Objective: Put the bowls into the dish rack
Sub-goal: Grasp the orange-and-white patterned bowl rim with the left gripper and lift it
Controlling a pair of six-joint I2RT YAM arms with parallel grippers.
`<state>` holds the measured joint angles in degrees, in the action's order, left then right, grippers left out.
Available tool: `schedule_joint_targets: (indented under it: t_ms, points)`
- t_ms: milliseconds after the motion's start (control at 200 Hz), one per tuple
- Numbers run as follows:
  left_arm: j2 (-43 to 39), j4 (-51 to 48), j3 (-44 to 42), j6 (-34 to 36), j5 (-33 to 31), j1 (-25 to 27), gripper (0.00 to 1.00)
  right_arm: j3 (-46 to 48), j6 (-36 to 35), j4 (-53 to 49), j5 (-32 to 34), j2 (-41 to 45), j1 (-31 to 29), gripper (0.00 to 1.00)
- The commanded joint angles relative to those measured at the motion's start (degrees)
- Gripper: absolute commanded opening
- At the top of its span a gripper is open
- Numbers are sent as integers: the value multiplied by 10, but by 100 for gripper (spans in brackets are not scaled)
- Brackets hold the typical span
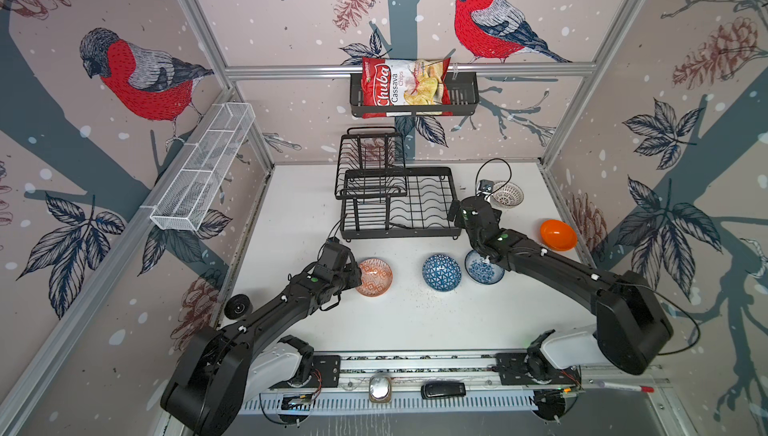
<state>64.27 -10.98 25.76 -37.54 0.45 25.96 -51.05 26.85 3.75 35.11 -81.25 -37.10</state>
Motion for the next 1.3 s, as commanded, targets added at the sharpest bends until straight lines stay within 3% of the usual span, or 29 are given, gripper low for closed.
schedule_joint_targets:
  t_ms: [0,110,245,870,1086,1296]
  points:
    - [6,6,9,8,2,1,49,9,-16,47,28,6,-1,100]
    - [9,7,10,8,5,1,46,29,-32,91,37,18,-3,100]
    - [12,9,6,3,7,6,35,76,-53,164,46,47,-8,100]
    - [-1,-5,18,-20,-20,44,0,54,-48,128,24,26,-6,100]
    - [-40,-14,13,-34,-28,44,0,30,-43,100,-11,6,4,100]
    - [-109,-32,8,-42,-102,43,0,74,-29,130,-30,48,22,100]
